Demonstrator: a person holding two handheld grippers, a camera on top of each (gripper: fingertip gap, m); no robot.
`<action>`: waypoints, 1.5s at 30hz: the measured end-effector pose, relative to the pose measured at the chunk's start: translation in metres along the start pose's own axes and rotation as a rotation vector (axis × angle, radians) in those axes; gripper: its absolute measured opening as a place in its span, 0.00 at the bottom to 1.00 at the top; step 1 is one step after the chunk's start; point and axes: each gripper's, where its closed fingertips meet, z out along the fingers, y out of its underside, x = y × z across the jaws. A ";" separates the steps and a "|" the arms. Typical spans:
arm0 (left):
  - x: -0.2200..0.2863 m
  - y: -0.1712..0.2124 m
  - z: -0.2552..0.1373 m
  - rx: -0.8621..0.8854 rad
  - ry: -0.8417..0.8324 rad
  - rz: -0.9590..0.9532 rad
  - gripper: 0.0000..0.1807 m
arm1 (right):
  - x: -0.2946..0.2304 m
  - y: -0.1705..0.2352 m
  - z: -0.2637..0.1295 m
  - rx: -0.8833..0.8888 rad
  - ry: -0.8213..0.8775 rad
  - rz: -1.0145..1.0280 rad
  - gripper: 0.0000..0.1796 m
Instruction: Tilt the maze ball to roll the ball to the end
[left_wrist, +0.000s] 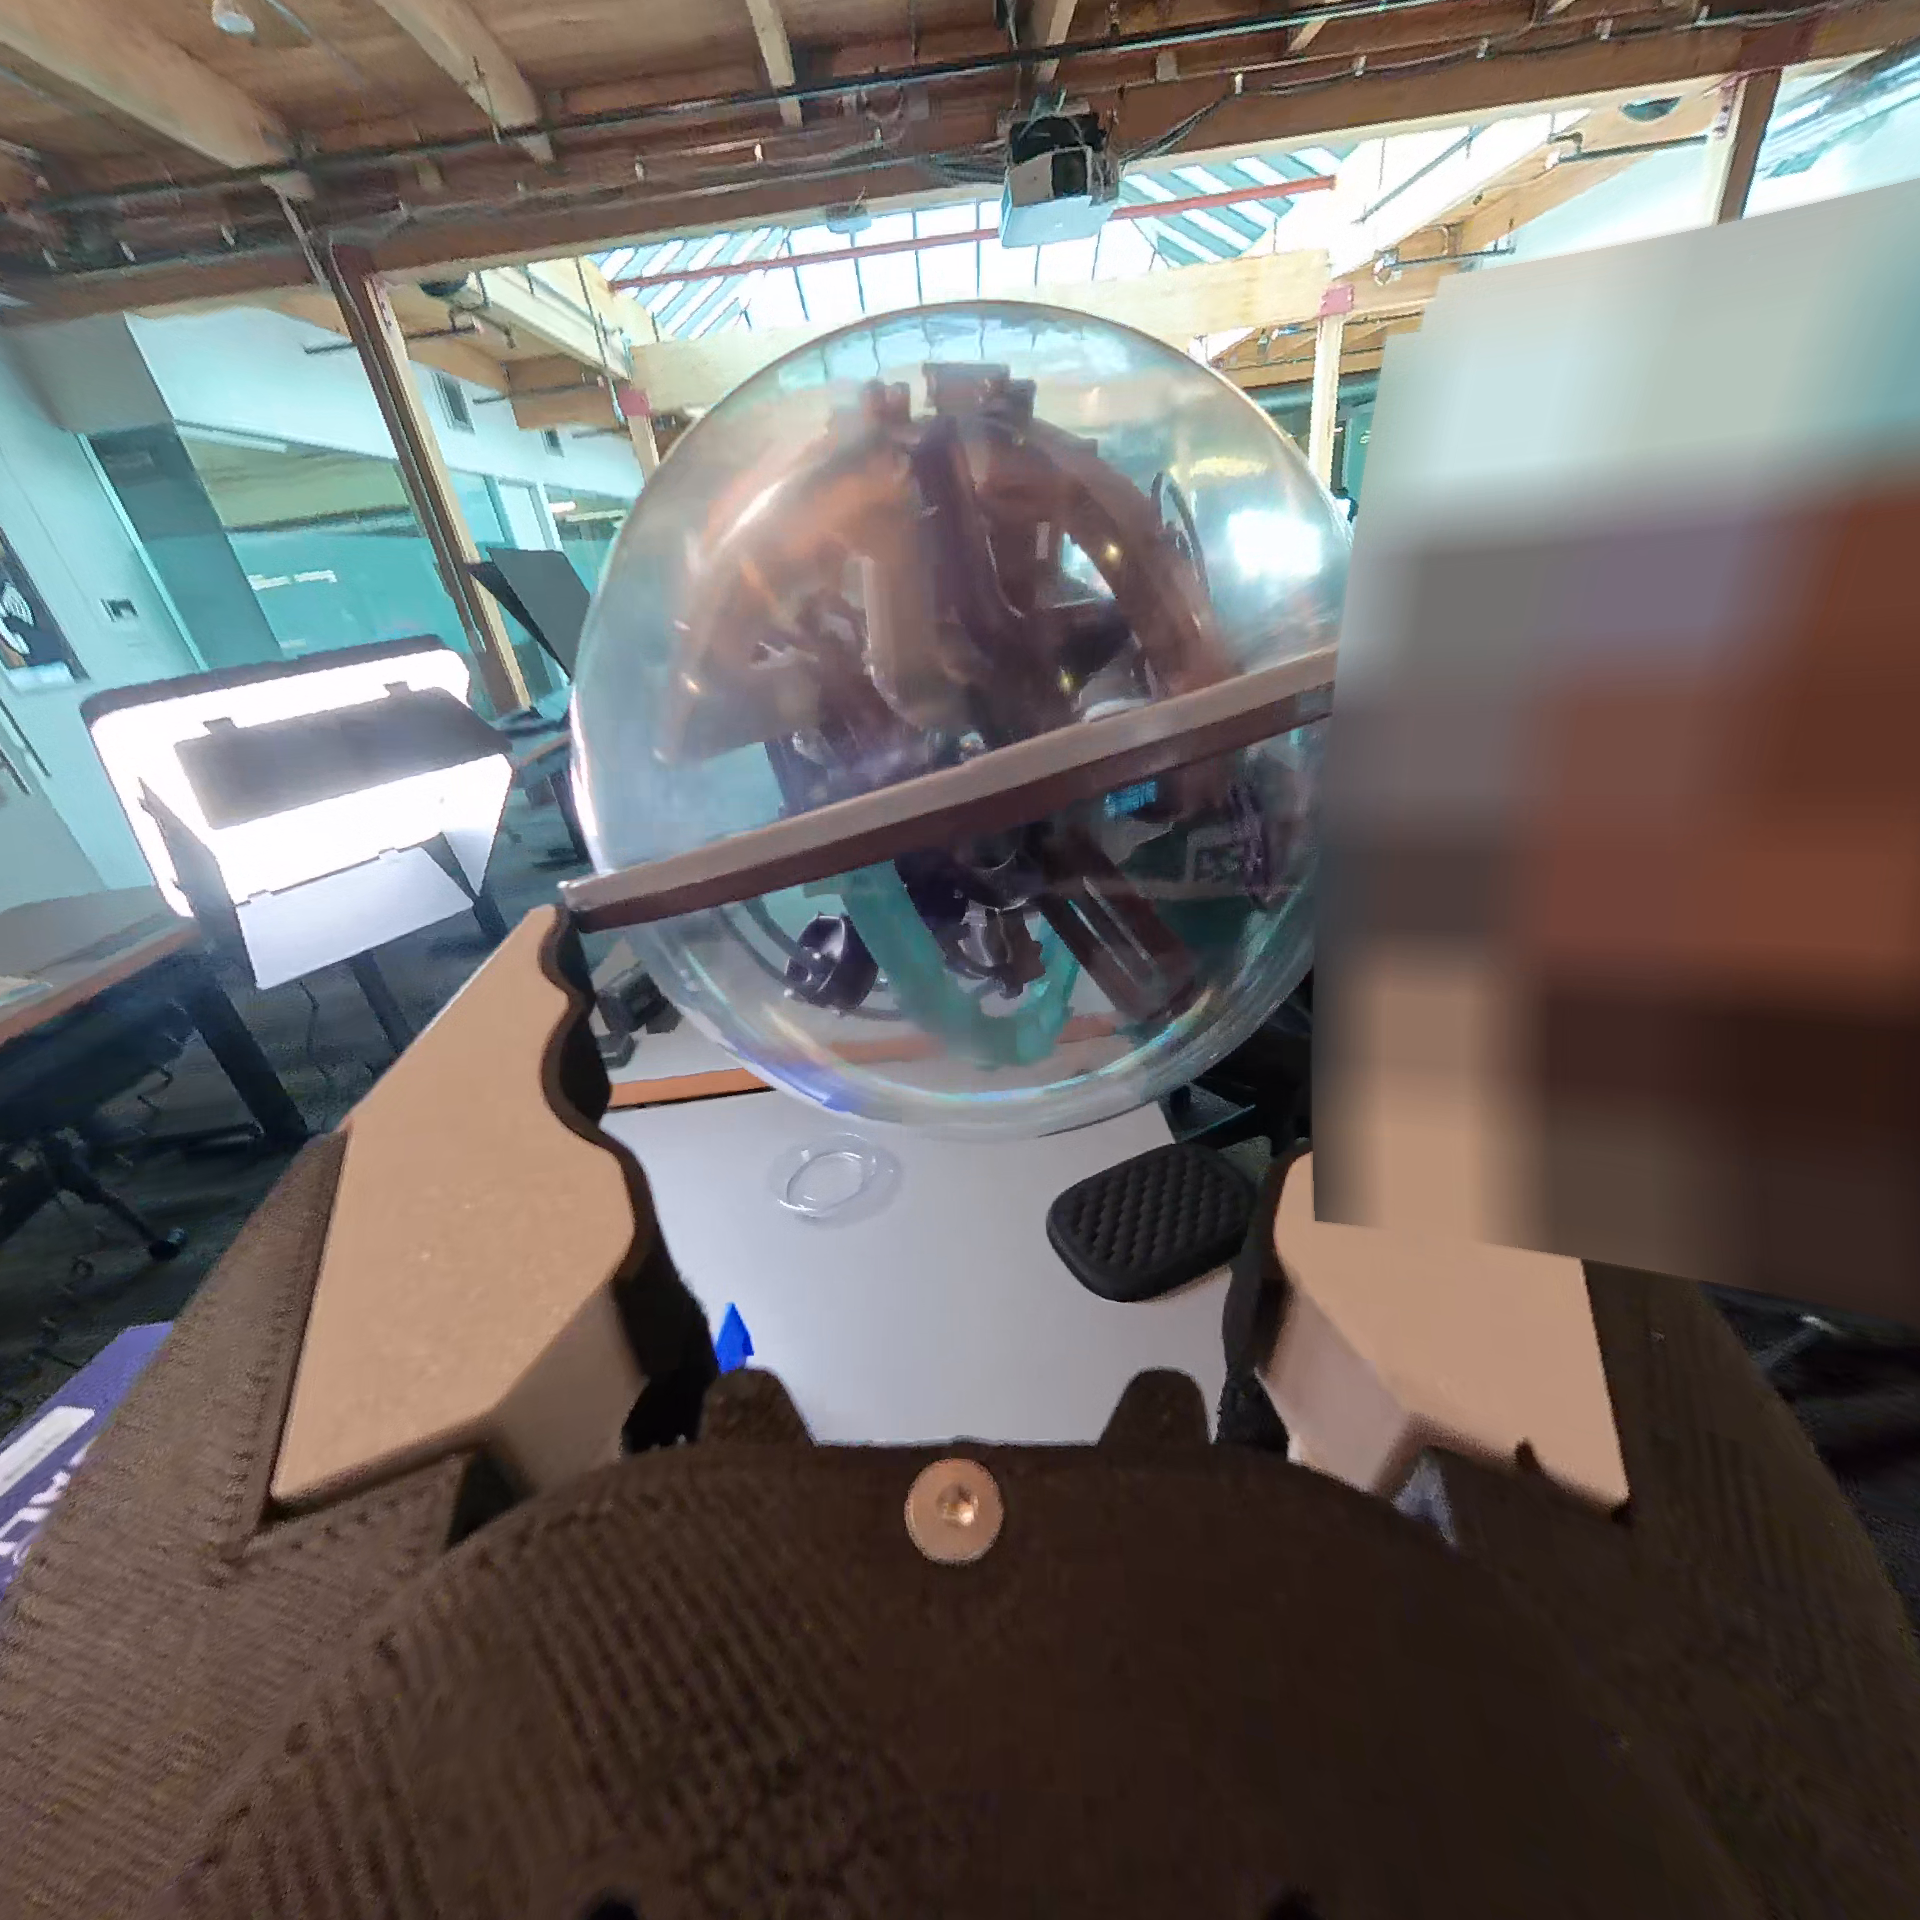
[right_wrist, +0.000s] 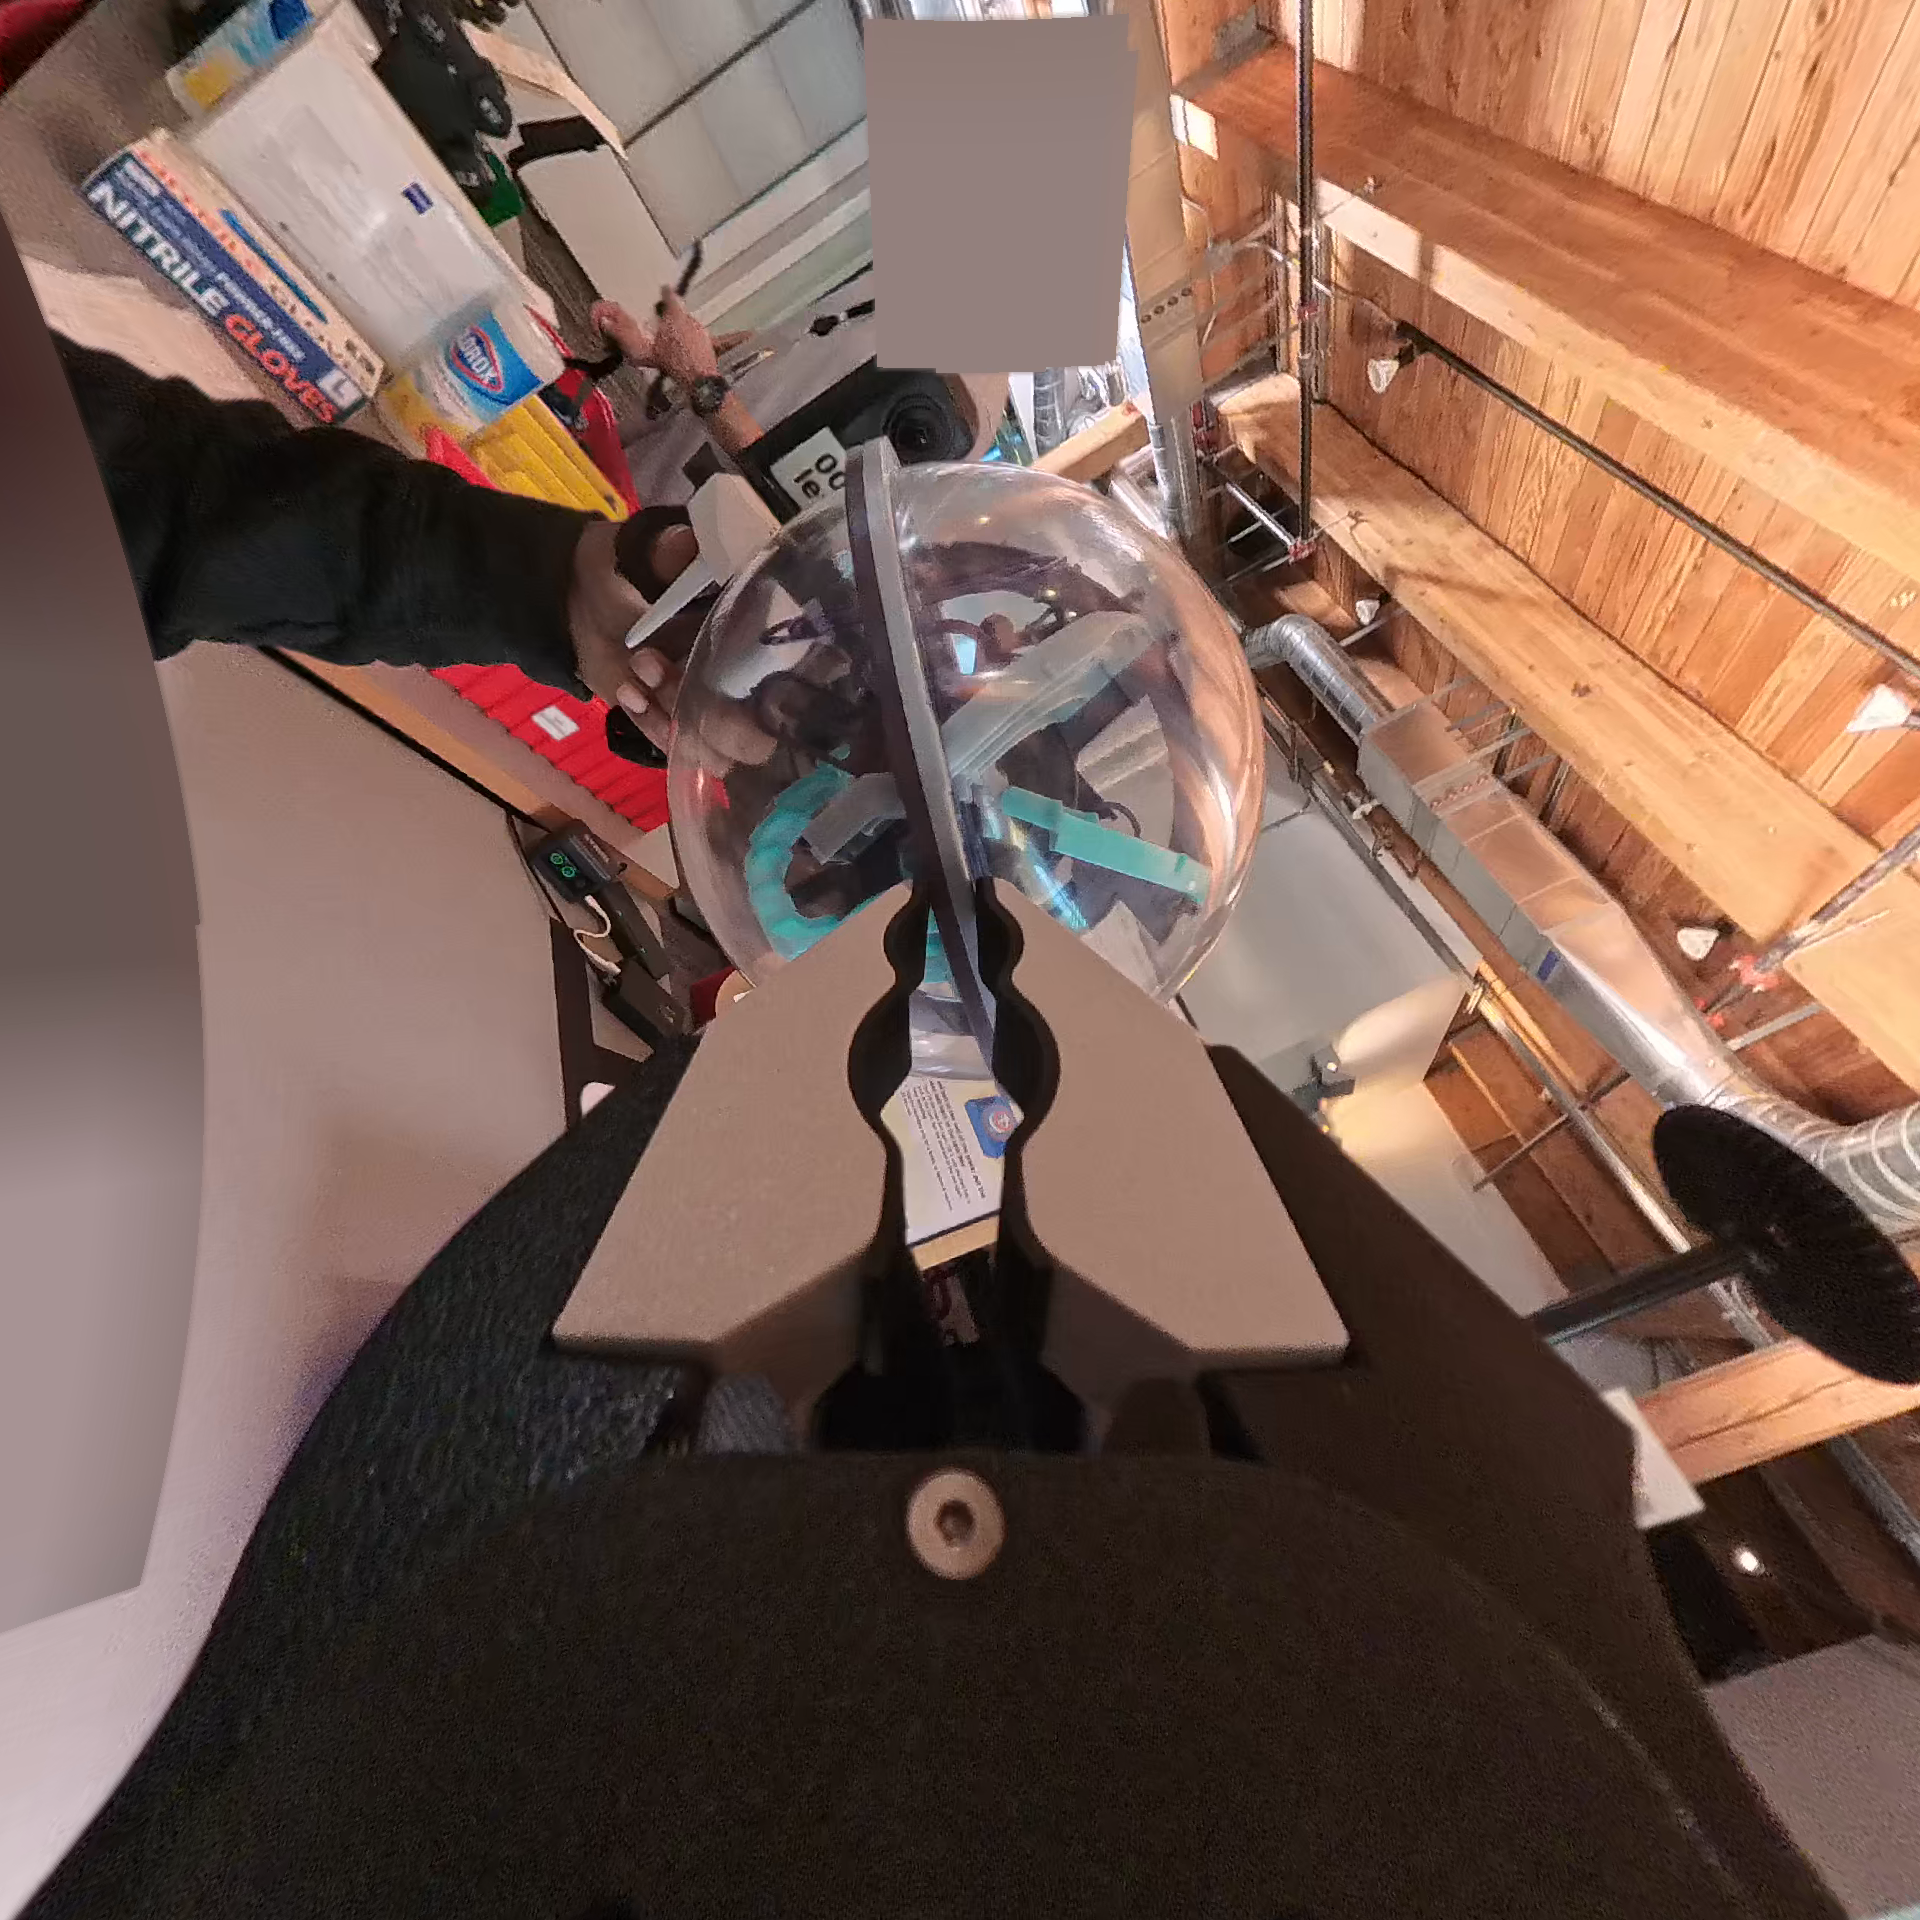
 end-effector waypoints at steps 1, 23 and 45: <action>-0.001 0.005 -0.001 0.015 0.003 0.019 0.76 | -0.004 0.004 0.000 0.007 0.000 -0.020 0.03; -0.003 0.169 -0.007 0.013 -0.137 0.327 0.75 | -0.127 0.114 -0.020 -0.002 0.007 -0.228 0.04; 0.006 0.191 -0.002 -0.012 -0.166 0.280 0.75 | -0.154 0.141 -0.030 -0.006 0.043 -0.200 0.03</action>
